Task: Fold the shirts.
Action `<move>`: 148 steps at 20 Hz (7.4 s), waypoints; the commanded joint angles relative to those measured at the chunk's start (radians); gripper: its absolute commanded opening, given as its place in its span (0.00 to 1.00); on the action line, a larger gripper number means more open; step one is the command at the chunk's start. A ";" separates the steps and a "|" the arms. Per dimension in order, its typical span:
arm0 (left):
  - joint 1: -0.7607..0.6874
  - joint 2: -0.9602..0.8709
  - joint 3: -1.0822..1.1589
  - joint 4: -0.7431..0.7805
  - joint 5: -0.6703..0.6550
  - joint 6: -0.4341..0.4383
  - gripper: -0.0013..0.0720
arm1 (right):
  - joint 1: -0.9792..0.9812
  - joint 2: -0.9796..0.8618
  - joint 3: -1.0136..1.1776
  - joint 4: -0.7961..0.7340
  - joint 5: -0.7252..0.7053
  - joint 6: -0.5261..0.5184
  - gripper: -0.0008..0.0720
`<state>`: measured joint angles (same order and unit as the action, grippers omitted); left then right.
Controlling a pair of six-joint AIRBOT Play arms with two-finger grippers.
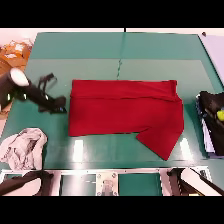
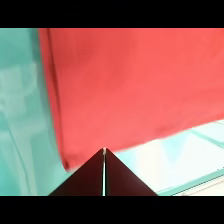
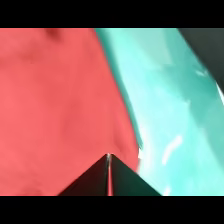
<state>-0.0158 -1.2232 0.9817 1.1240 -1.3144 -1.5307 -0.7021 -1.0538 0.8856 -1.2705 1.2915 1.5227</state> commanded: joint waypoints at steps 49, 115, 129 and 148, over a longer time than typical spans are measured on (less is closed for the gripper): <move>-0.373 0.154 -0.212 0.382 0.052 -0.258 0.05 | 0.092 0.134 -0.371 0.031 0.087 0.104 0.03; -0.664 -0.875 0.800 -0.558 0.707 0.100 0.05 | 0.438 -0.435 0.808 0.549 0.386 -0.222 0.03; -0.176 -0.687 1.098 0.170 -0.168 0.039 0.05 | 0.673 -0.445 0.805 0.630 0.201 -0.143 0.03; 0.098 -0.559 1.095 0.312 -0.259 0.144 0.05 | 1.035 -0.779 0.828 0.606 -0.291 -0.119 0.05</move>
<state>0.0811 -1.7832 2.0758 1.4372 -1.5654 -1.3979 0.4740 -1.8919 1.7142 -0.5915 0.7498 1.4261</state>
